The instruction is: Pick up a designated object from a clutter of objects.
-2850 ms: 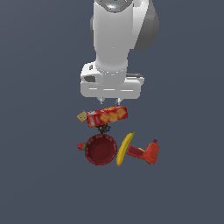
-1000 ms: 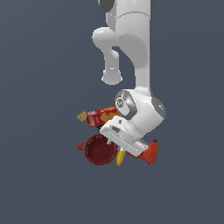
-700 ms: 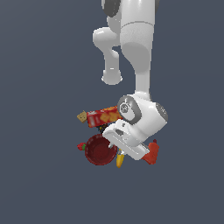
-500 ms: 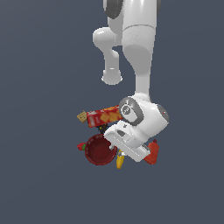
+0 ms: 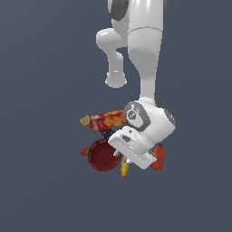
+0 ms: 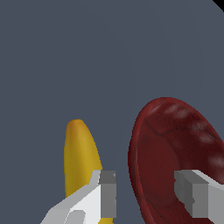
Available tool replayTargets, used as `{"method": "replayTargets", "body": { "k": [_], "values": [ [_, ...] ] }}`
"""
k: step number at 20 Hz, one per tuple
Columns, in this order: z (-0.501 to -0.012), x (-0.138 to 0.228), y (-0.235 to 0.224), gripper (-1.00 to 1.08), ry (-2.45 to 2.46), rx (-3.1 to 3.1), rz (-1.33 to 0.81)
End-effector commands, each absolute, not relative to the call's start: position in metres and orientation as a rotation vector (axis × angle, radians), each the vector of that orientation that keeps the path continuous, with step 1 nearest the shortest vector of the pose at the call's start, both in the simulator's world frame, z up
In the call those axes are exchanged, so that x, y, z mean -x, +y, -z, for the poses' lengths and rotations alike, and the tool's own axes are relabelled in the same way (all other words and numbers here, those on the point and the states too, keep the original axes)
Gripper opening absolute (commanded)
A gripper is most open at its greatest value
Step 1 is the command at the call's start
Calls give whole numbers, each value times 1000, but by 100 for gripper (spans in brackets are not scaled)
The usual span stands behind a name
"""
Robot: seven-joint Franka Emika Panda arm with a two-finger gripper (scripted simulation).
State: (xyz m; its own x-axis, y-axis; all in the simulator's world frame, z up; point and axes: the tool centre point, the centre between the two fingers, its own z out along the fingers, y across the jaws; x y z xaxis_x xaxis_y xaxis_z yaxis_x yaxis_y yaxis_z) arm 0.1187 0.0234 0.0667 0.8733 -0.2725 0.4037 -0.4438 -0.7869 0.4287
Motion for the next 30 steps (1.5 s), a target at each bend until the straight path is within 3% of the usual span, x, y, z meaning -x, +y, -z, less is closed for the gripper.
{"method": "replayTargets", "body": {
  "k": [1,10,11,20,21,30],
  "values": [
    [-57,-117,20,28,-516,-2516,-428],
    [-32,-116,7,28,-511,-2513,-415],
    [-32,-116,7,-100,-511,-2513,-415],
    [-32,-116,7,-100,-511,-2513,-415],
    [-52,-128,3,-100,-534,-2512,-455],
    [-72,-122,5,-100,-533,-2513,-452]
  ]
}}
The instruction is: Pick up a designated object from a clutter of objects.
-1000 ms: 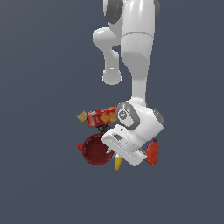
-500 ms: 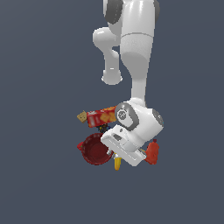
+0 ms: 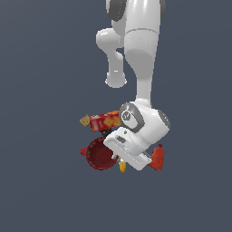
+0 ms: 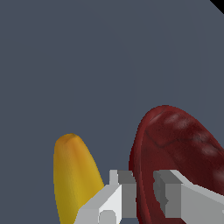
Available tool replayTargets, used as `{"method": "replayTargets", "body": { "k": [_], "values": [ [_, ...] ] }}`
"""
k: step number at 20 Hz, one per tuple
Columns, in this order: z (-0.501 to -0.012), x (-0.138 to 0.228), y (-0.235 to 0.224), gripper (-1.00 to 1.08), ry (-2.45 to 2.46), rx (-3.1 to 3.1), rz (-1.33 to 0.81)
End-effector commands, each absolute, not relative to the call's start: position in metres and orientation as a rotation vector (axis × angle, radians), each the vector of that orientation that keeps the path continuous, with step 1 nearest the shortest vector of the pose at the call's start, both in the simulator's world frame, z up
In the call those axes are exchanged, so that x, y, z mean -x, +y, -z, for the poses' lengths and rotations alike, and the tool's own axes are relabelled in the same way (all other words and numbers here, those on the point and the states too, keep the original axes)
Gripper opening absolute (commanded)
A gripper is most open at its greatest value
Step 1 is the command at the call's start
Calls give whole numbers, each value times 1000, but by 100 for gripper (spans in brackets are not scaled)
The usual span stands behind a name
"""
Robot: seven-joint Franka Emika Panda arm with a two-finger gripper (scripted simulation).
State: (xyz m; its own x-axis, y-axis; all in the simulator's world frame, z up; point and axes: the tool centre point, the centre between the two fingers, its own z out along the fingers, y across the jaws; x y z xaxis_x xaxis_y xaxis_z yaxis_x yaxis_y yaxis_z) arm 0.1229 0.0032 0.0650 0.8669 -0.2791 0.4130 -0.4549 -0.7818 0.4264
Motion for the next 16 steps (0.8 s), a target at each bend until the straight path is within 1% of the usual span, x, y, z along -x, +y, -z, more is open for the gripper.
{"method": "replayTargets", "body": {
  "k": [1,8,16],
  "values": [
    [-76,-121,6,-100,-532,-2513,-451],
    [-122,-109,12,-100,-529,-2515,-444],
    [-202,-90,21,-100,-524,-2517,-432]
  ]
}}
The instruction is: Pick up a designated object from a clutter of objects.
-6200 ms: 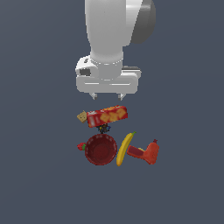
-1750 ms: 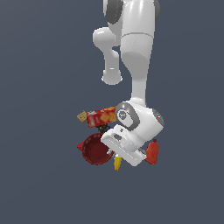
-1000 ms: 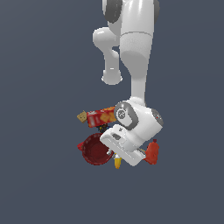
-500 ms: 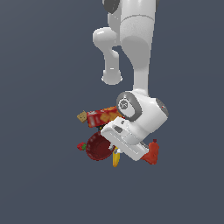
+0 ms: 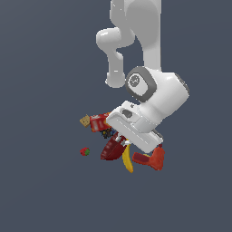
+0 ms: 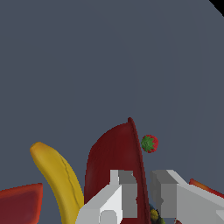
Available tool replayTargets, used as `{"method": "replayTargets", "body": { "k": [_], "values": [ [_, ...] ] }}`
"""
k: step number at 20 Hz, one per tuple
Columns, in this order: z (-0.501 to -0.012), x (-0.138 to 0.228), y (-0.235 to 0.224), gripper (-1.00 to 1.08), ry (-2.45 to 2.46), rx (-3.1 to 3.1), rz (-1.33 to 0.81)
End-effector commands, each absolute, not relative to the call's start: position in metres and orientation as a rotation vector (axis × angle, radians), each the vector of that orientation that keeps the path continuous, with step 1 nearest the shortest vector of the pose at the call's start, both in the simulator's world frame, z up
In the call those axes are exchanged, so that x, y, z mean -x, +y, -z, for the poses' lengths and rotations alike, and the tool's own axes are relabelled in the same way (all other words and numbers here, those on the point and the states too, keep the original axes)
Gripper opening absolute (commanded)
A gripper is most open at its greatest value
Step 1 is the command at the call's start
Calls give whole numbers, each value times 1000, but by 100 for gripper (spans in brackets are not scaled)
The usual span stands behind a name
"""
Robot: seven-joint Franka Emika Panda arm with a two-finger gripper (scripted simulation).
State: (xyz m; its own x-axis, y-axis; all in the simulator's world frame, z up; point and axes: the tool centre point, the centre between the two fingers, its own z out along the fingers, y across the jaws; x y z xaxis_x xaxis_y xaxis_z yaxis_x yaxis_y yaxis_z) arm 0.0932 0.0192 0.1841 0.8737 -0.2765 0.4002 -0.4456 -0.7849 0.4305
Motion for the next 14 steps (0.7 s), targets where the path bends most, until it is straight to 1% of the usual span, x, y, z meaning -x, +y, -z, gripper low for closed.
{"method": "replayTargets", "body": {
  "k": [1,8,14],
  "values": [
    [-212,-87,22,-100,-523,-2517,-431],
    [-289,-71,31,-100,-519,-2517,-422],
    [-342,-61,38,-100,-516,-2515,-418]
  ]
}}
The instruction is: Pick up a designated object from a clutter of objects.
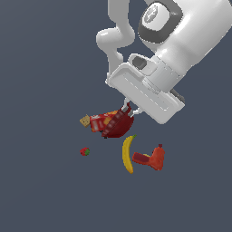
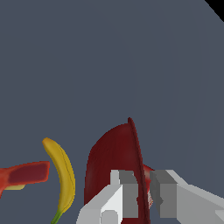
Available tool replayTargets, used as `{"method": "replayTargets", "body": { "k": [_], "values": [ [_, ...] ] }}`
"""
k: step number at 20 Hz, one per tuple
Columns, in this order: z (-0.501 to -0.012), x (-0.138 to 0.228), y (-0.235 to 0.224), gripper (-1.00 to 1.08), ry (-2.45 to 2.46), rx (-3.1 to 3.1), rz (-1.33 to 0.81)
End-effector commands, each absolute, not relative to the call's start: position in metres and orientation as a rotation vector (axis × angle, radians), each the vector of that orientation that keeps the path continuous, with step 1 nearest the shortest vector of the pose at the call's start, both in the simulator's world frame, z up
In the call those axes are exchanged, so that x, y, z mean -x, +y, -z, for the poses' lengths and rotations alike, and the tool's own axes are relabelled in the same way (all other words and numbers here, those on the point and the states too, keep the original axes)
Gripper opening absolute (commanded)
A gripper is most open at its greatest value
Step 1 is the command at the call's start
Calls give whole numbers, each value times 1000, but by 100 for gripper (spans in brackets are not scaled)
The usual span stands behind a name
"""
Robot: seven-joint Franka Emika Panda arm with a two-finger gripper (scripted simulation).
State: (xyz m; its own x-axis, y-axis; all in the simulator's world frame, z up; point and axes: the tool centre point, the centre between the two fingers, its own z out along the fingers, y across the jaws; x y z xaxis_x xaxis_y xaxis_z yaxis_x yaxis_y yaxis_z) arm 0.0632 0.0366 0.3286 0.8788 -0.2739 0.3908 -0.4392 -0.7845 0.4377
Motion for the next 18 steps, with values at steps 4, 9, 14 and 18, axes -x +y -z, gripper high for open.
{"method": "replayTargets", "body": {
  "k": [4,9,14,18],
  "values": [
    [-369,-56,42,-100,-514,-2514,-416],
    [-390,-53,46,-100,-513,-2513,-415],
    [-398,-53,47,-100,-511,-2512,-415],
    [-395,-54,47,-100,-511,-2512,-416]
  ]
}}
